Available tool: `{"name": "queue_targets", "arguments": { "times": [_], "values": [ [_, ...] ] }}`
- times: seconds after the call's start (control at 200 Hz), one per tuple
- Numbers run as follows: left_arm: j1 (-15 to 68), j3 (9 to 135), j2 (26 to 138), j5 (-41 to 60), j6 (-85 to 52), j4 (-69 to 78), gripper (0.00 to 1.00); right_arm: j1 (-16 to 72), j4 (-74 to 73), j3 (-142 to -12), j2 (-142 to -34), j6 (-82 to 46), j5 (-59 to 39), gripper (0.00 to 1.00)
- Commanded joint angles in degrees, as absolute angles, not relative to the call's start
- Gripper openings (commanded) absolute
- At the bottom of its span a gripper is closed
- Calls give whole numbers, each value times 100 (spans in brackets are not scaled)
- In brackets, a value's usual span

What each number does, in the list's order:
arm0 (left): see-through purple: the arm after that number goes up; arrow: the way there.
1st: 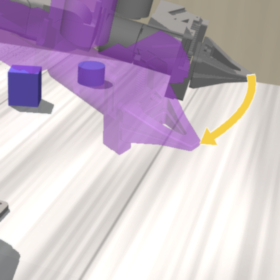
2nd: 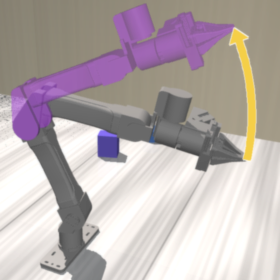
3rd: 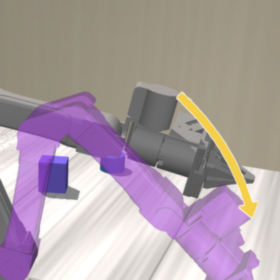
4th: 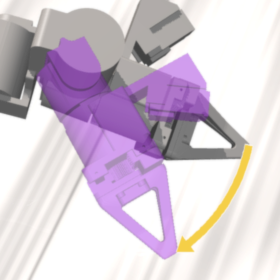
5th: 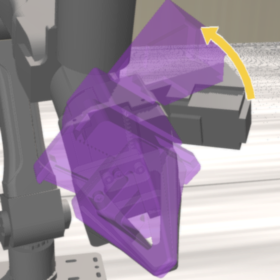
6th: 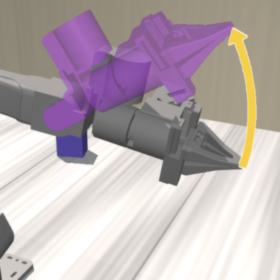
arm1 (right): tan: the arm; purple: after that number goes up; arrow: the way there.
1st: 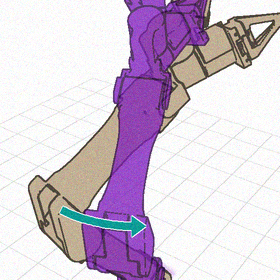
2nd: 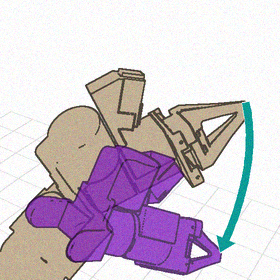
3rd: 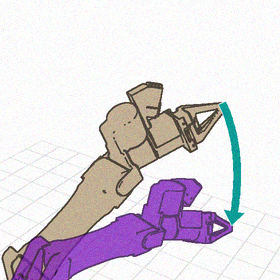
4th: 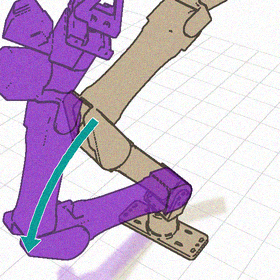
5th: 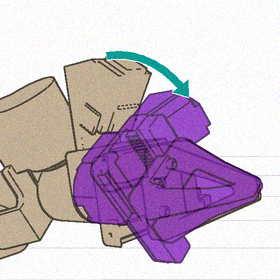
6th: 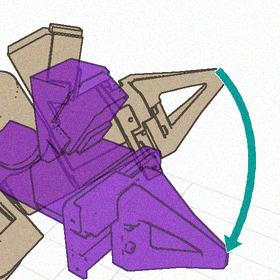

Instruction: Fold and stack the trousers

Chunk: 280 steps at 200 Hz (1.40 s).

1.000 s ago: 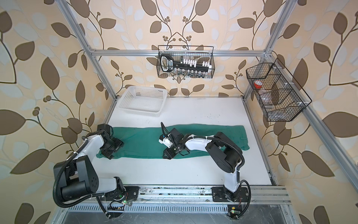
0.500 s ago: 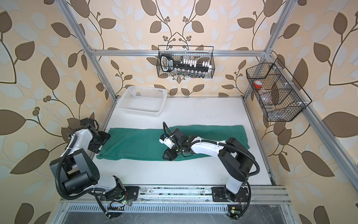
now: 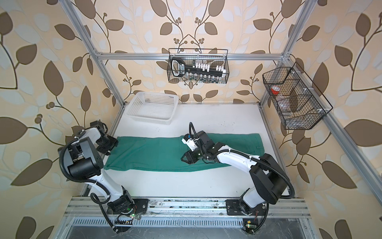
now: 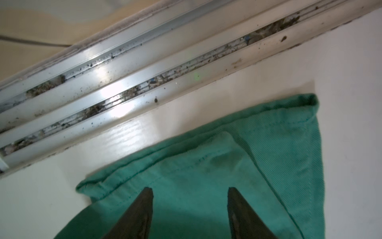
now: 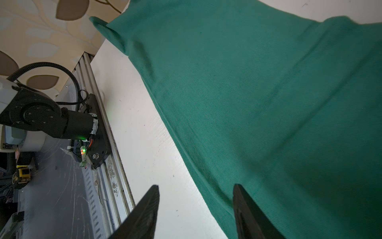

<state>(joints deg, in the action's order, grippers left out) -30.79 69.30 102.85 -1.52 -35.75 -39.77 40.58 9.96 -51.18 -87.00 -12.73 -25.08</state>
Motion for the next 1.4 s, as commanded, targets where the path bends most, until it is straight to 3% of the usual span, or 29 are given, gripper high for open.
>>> {"name": "queue_targets", "arguments": {
  "times": [0.0,0.36,0.52,0.66,0.75,0.84,0.87,1.395],
  "values": [
    [-3059,7354,10384,-338,-3738,-3928,48,4034,1075,-4986,-8562,-1320,-2428,58],
    [-3015,7657,11028,-271,-3742,-3970,46,4058,1005,-5039,-8701,-1389,-2470,58],
    [-3015,7651,11170,-280,-3736,-3867,40,4047,1020,-5061,-8738,-1369,-2454,58],
    [-3015,7668,11285,-239,-3718,-3859,27,4038,1028,-5048,-8697,-1389,-2444,58],
    [-3015,7703,11269,-203,-3685,-3884,10,4019,1039,-5038,-8677,-1384,-2452,58],
    [-3015,7781,11193,-231,-3652,-3988,6,4003,1044,-5022,-8674,-1373,-2470,58],
    [-3015,7791,11140,-242,-3626,-4007,0,3993,1046,-5023,-8670,-1368,-2465,58],
    [-2919,8649,10568,-306,-3367,-4966,1,3876,835,-4965,-8784,-1437,-2522,58]
  ]
}}
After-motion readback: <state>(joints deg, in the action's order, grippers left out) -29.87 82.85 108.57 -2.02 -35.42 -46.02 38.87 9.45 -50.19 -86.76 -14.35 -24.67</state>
